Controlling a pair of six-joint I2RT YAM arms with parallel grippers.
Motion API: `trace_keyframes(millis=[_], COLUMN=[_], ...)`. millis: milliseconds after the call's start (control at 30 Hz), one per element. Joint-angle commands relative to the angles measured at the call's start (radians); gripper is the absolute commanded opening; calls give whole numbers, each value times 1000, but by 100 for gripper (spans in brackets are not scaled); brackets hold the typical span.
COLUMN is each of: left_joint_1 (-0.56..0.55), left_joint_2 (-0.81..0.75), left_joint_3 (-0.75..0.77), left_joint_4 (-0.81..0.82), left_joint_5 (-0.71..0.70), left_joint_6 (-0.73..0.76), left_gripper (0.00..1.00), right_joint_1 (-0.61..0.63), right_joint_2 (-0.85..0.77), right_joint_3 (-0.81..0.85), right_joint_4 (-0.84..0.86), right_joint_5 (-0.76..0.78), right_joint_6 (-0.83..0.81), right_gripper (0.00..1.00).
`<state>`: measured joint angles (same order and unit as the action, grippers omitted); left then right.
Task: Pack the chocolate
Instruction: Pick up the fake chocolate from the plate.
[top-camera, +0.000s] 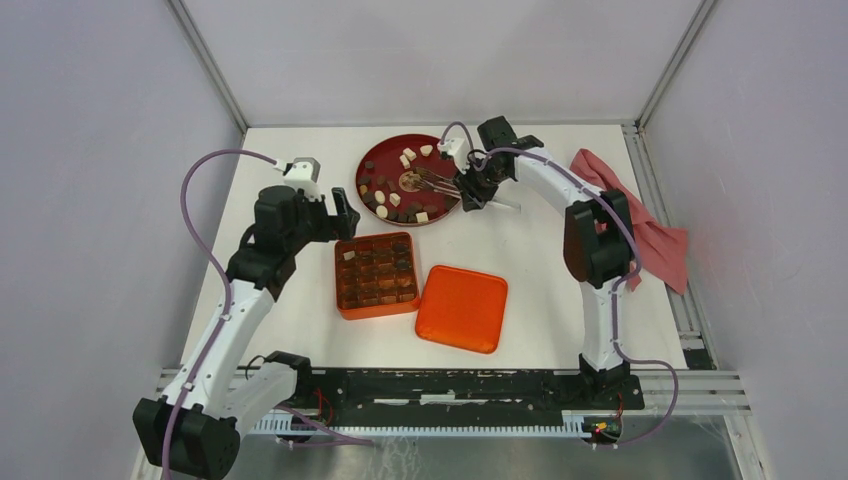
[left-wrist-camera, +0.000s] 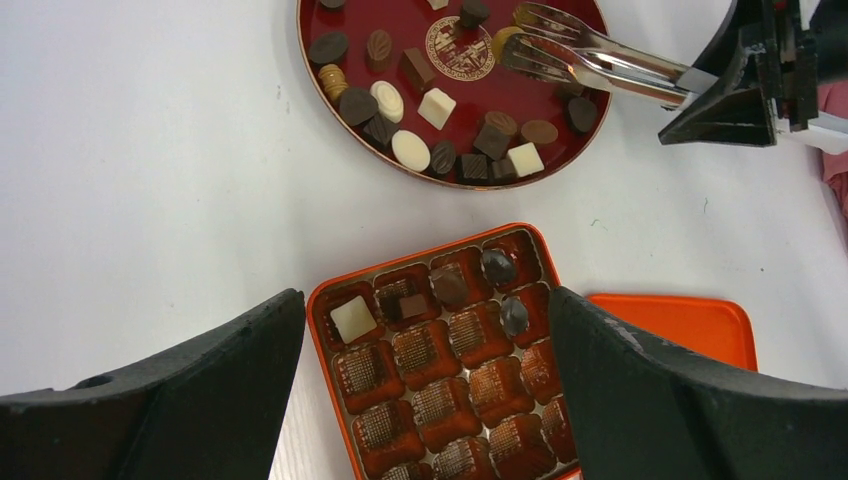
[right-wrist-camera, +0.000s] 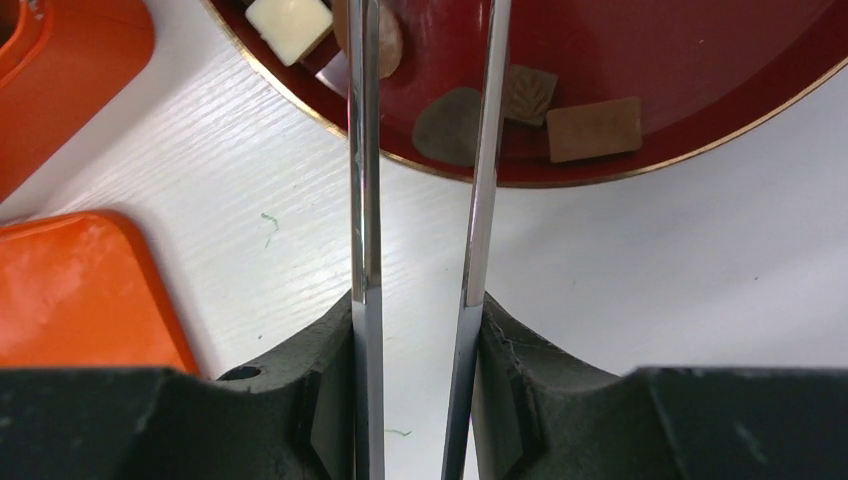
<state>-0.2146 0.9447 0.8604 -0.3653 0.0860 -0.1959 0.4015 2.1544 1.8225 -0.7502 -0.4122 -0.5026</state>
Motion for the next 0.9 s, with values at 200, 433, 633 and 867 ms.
trace_keyframes(millis=[200, 433, 633, 867], left_joint_1=[-1, 0, -1, 0], left_joint_2=[-72, -113, -100, -96], left_joint_3=[-17, -35, -34, -34], left_joint_4=[40, 61, 58, 55], left_joint_5=[-59, -94, -116, -127], left_joint_6=[46, 46, 45, 48], left_gripper=[95, 95, 95, 95], right_joint_1=[-6, 48, 153, 229], right_joint_2=[-334, -495, -578, -533], right_joint_3=[-316, -530, -669, -647], right_joint_4=[118, 151, 212, 221], right_joint_5=[-213, -262, -211, -116], right_joint_6=[-91, -200, -287, -266], right_gripper=[0, 0, 0, 1])
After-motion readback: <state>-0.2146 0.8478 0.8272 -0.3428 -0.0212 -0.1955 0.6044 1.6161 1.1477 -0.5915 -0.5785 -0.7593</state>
